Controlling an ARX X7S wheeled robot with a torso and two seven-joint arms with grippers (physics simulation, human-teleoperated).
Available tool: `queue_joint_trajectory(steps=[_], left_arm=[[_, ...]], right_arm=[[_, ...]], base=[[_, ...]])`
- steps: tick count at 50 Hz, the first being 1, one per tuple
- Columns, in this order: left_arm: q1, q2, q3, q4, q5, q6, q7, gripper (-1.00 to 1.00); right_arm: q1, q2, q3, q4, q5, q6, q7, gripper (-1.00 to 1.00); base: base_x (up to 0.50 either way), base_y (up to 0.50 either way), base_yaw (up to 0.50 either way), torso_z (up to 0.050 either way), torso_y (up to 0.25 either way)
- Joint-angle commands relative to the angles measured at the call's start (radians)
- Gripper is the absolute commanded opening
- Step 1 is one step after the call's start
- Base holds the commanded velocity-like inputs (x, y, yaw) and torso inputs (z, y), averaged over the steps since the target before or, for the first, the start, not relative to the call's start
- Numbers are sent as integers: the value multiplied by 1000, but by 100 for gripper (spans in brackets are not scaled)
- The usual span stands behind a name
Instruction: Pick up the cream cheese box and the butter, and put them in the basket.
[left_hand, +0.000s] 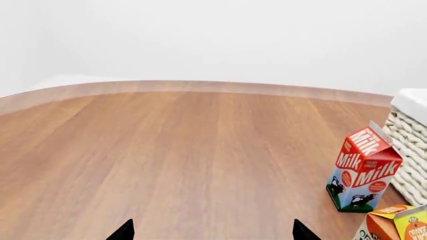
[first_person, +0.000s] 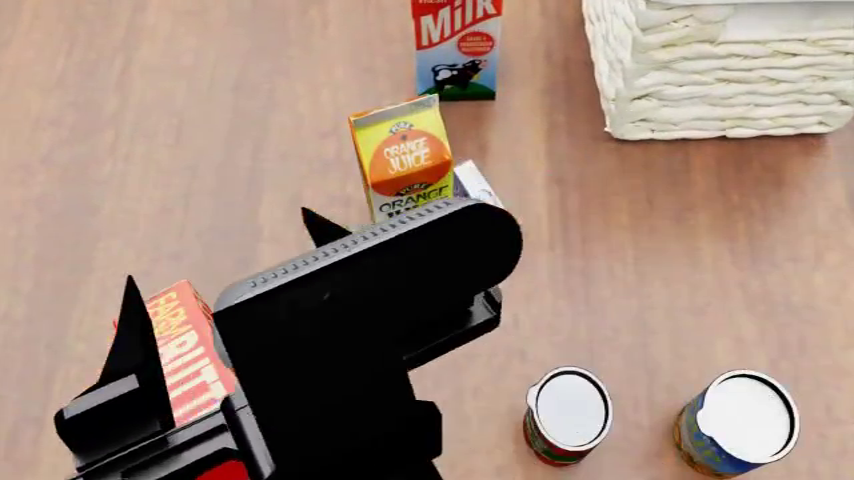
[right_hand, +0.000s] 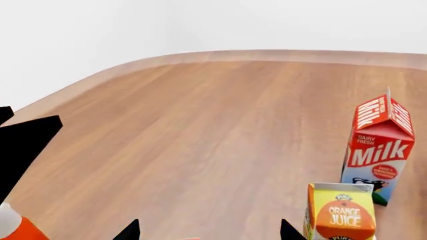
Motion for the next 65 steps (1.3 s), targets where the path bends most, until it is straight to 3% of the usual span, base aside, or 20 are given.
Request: queue_joint_trajectory(steps=[1,11,28,65], left_arm=[[6,-10,-5,0,-15,14,-8,100],[12,-15,-7,-1,-14,23,-5,100],[16,-26,-3,-3,-19,38,-5,100],[31,-44,-2,-3,-24,68,-9,100]], right_arm=[[-43,-26,-131,7,-133,-51,-81,100],[-97,-5,-321,40,-336,-151,-169,100],[-104,21,-493,101,-520,-251,-191,100],[-160,57,-585,316,-617,-409,-284,100]], base=[[0,0,0,0,0],[0,0,0,0,0],[0,0,0,0,0],[0,0,0,0,0]])
